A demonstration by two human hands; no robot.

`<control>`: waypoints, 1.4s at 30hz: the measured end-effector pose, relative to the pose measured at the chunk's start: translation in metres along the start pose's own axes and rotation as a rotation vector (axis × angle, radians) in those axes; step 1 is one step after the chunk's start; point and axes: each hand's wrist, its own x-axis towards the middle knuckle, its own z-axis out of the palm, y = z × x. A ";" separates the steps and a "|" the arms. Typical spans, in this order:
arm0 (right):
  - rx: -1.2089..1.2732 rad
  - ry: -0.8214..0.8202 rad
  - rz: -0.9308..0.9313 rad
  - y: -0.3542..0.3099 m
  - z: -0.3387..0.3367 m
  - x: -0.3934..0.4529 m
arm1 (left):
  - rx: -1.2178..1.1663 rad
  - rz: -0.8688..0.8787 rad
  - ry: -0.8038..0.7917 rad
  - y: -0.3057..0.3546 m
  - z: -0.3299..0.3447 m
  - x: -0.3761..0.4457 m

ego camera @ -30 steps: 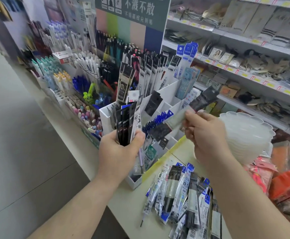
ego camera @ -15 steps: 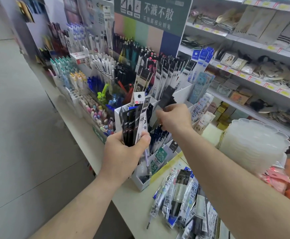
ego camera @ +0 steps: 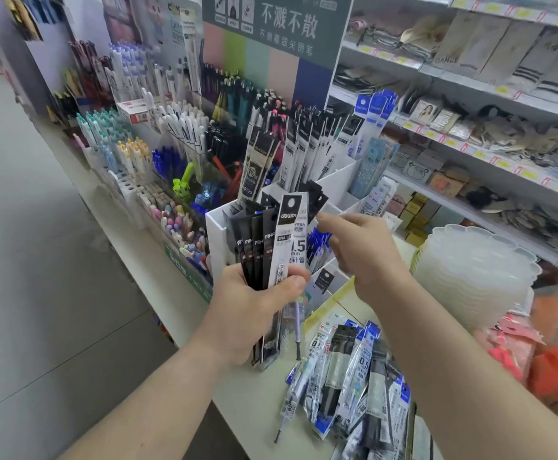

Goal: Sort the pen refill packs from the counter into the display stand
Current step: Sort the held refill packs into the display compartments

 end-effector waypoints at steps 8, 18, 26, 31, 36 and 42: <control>0.148 -0.218 0.023 0.021 -0.019 -0.030 | -0.063 -0.082 -0.079 0.000 0.026 0.005; 0.330 -0.139 0.037 0.031 -0.054 -0.025 | 0.025 -0.096 -0.042 -0.006 0.044 0.023; 0.323 -0.082 -0.014 0.036 -0.075 -0.013 | 0.071 -0.122 -0.116 -0.014 0.066 0.040; 0.282 0.025 0.043 0.039 -0.079 -0.007 | 0.057 -0.164 -0.066 -0.021 0.076 0.052; 0.366 0.410 0.066 0.043 -0.098 0.021 | -0.002 -0.172 0.039 -0.019 0.078 0.069; 0.173 0.625 -0.066 0.050 -0.094 0.073 | -0.097 -0.227 0.027 -0.015 0.085 0.085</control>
